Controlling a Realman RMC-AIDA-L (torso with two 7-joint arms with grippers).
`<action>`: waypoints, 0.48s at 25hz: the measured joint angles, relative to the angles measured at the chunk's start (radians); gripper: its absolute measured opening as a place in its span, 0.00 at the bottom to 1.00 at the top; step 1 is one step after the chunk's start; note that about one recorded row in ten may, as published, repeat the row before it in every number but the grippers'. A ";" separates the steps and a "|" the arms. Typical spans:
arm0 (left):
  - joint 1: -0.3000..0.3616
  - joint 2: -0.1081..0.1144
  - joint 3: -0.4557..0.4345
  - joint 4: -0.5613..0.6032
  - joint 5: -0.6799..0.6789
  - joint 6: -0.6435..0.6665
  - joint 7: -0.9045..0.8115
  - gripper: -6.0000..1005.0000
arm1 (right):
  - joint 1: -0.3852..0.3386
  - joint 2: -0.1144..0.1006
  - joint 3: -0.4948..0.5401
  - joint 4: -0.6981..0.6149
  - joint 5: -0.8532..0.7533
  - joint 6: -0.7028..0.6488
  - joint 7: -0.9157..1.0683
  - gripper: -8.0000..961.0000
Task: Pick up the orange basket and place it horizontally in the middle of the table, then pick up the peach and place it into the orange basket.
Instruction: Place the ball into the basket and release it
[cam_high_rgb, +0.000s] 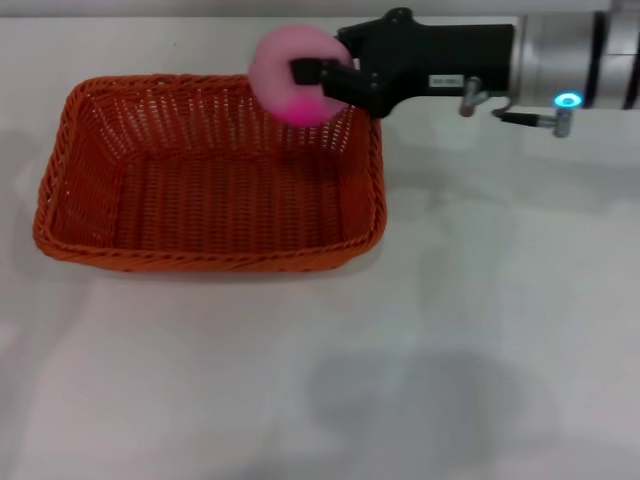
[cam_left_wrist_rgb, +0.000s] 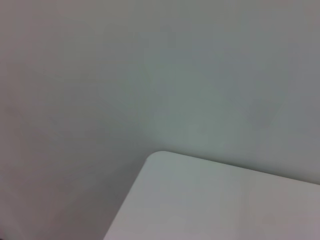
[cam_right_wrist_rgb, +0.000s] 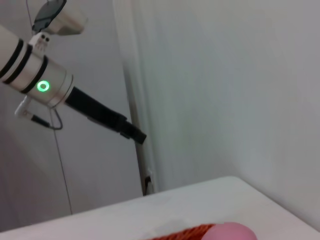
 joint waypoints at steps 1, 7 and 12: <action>0.000 0.000 0.000 0.000 0.000 -0.001 0.000 0.49 | 0.009 0.001 -0.008 0.018 0.015 -0.009 -0.013 0.18; 0.003 0.000 0.000 0.000 0.001 -0.003 0.000 0.49 | 0.031 0.004 -0.091 0.077 0.072 -0.102 -0.052 0.18; 0.003 0.000 0.000 -0.001 0.000 -0.003 0.000 0.49 | 0.032 0.005 -0.234 0.085 0.107 -0.278 -0.054 0.18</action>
